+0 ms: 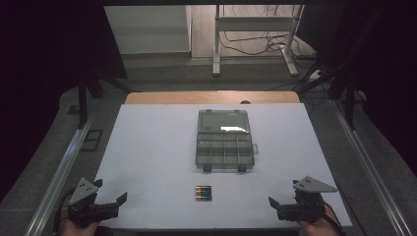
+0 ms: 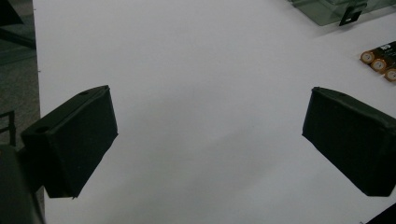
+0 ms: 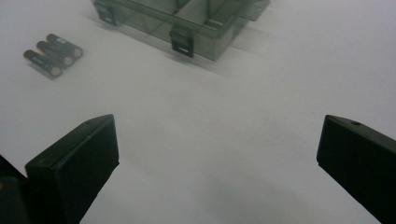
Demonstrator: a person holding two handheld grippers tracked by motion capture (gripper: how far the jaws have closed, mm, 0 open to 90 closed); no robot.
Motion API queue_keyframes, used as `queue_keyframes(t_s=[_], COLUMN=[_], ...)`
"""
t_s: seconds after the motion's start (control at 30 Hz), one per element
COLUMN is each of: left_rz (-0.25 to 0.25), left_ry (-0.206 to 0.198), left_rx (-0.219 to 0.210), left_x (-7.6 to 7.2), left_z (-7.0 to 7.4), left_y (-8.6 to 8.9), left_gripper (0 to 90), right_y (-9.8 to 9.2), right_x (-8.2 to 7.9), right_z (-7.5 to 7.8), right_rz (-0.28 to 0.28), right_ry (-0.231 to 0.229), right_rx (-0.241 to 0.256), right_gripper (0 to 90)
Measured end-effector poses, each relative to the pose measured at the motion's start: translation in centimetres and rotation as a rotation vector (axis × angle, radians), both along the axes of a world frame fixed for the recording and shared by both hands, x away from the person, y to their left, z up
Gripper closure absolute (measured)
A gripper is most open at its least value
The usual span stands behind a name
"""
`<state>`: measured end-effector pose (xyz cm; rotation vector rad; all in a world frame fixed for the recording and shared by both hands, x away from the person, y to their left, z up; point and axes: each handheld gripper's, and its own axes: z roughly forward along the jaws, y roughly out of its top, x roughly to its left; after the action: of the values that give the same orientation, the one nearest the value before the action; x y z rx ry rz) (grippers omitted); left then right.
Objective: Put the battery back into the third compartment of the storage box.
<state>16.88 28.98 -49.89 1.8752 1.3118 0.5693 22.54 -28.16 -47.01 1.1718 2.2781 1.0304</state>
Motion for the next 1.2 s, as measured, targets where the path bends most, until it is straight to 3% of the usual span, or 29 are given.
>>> queue_keyframes(t_s=[0.13,0.37,0.47,1.0,1.2], left_rz=[-0.002,-0.005,-0.008,-0.011,-0.013], left_ry=[-0.001,-0.006,-0.006,-0.005,-0.004], left_rx=[0.001,0.003,0.004,0.011,0.010], left_x=[0.0,0.0,0.0,0.0,0.0], left_z=[0.0,0.0,0.0,0.0,0.0], left_y=[0.0,-0.1,-0.1,-0.2,-0.1], left_gripper=[3.7,3.5,3.5,3.3,3.2], right_y=[1.0,3.0,4.3,7.6,9.8], right_x=[0.6,1.7,2.5,4.8,5.8], right_z=[0.1,0.5,0.5,0.3,0.3], right_rz=[0.037,0.093,0.122,0.196,0.208], right_ry=[0.022,0.064,0.064,0.089,0.117], right_rx=[-0.002,0.042,0.014,-0.034,-0.097], right_gripper=[0.0,0.0,0.0,0.0,0.0])
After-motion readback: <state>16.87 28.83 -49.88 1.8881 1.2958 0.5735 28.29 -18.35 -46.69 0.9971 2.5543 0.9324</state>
